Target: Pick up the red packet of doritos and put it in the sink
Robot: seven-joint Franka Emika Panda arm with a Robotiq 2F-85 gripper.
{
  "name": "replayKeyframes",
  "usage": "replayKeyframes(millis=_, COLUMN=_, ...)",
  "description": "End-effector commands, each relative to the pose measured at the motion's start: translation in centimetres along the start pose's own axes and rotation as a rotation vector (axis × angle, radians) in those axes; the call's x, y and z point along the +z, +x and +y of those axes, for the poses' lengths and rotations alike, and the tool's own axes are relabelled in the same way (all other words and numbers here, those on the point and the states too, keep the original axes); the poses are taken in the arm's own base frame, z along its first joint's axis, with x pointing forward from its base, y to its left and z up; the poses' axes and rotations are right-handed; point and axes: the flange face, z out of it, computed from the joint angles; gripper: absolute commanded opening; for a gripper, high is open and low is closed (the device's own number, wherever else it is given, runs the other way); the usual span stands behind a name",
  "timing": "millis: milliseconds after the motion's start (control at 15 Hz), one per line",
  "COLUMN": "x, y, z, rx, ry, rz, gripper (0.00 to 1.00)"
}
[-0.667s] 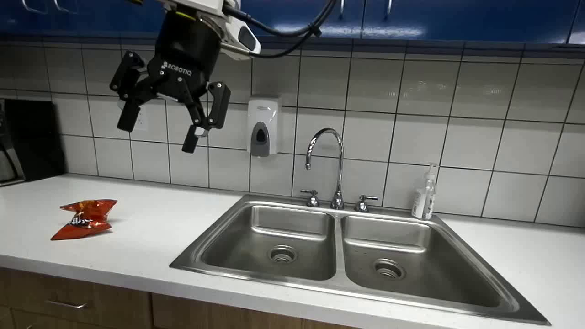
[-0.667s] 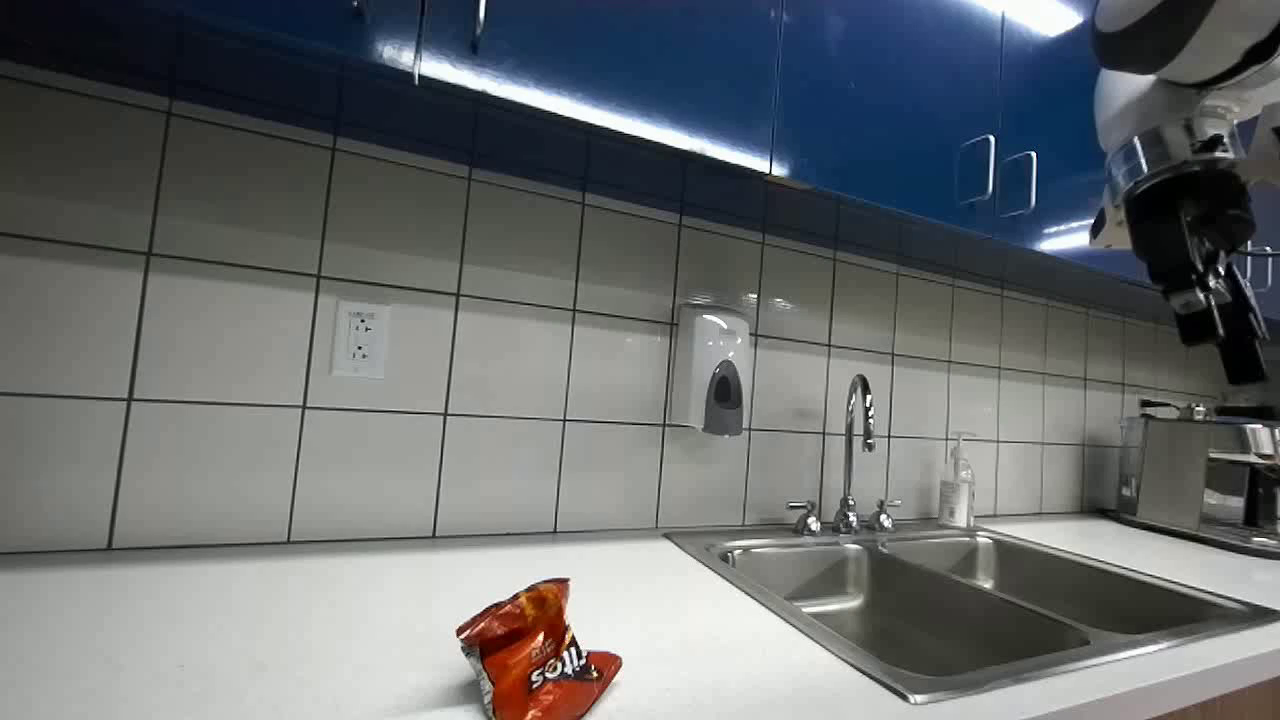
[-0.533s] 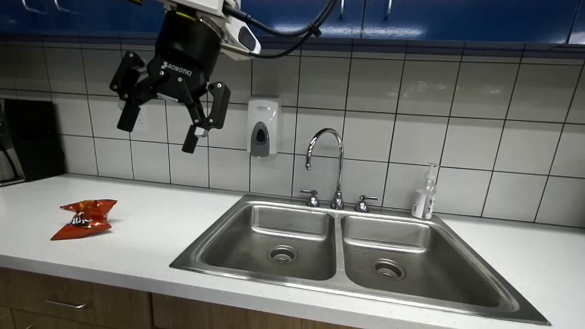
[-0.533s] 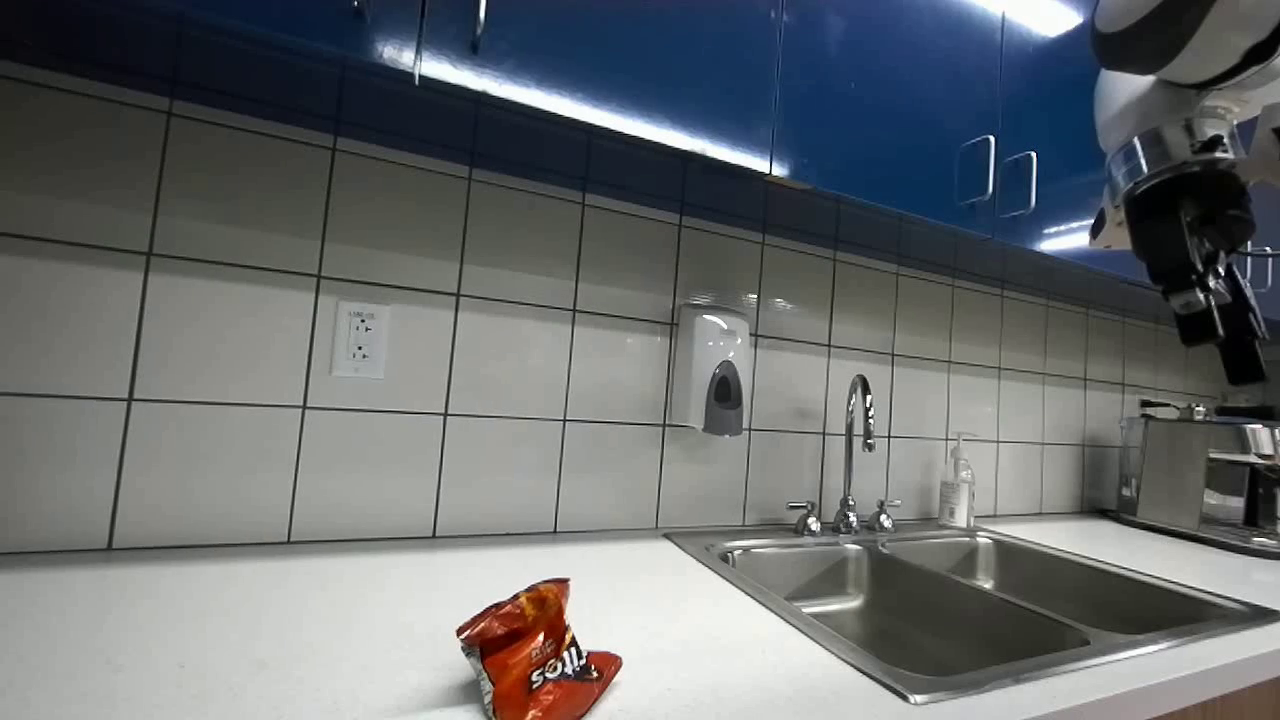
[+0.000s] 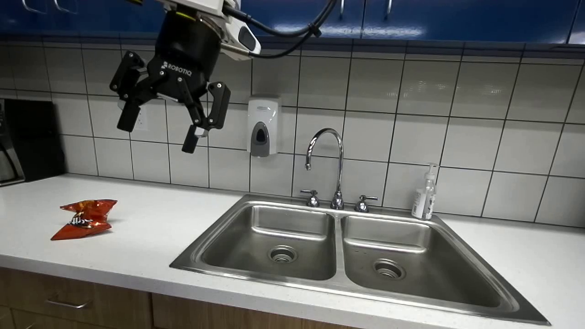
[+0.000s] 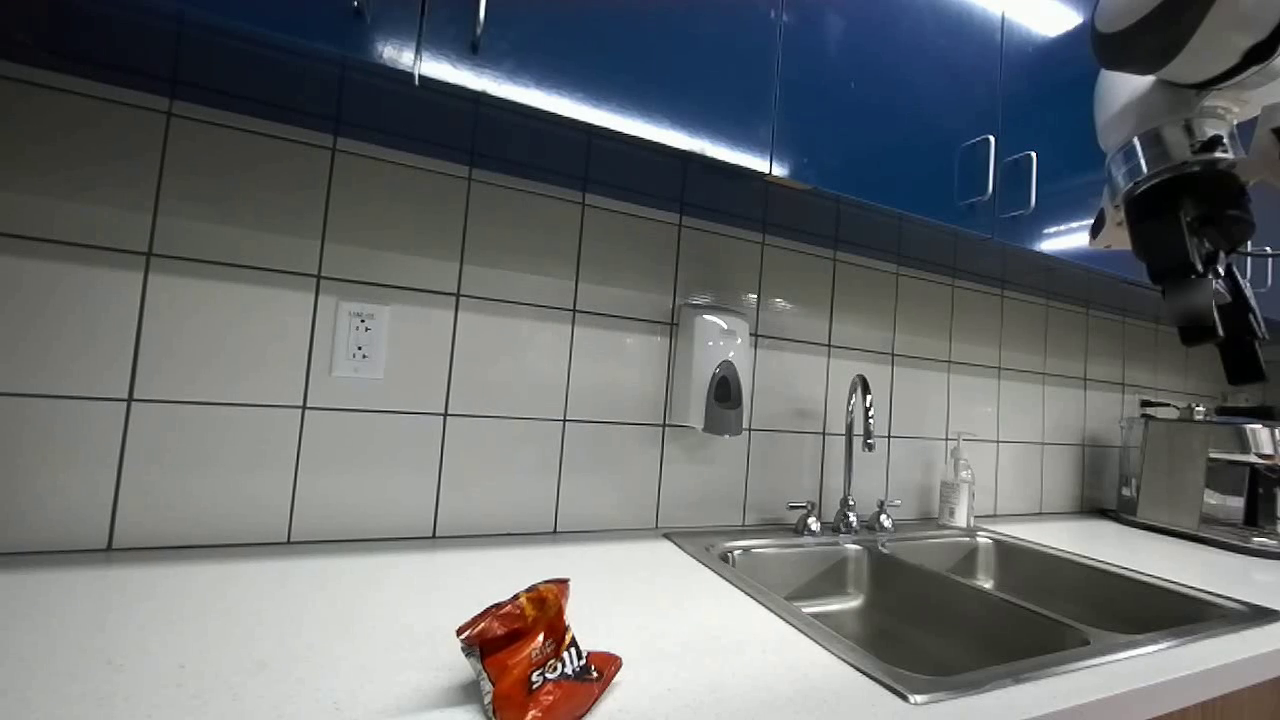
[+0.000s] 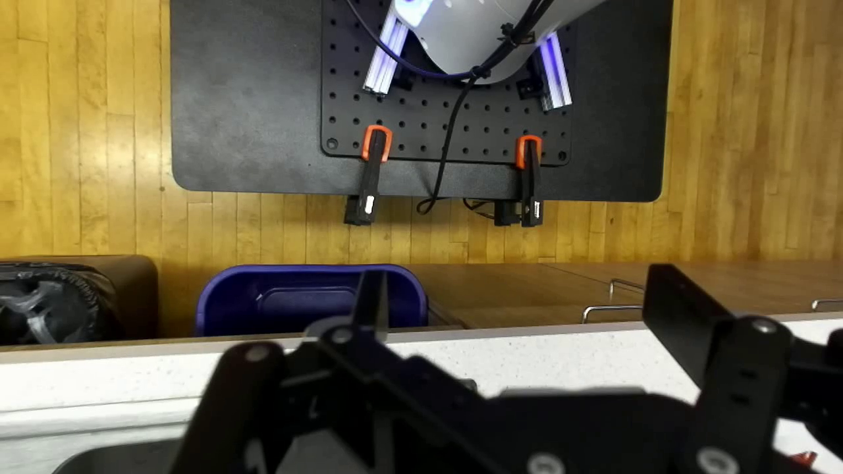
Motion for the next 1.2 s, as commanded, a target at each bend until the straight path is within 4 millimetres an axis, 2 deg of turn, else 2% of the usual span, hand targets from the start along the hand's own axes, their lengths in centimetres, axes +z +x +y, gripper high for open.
replayKeyframes(millis=0, x=0.3, y=0.1, z=-0.6, rx=-0.009, ry=-0.025, rz=0.032, gripper=1.00)
replayKeyframes(millis=400, x=2.2, y=0.7, z=-4.0, rx=-0.116, ry=-0.093, rz=0.097, gripper=1.00)
replayKeyframes(millis=1133, x=6.3, y=2.5, z=-14.1, rx=-0.370, ry=-0.113, rz=0.079, gripper=1.00)
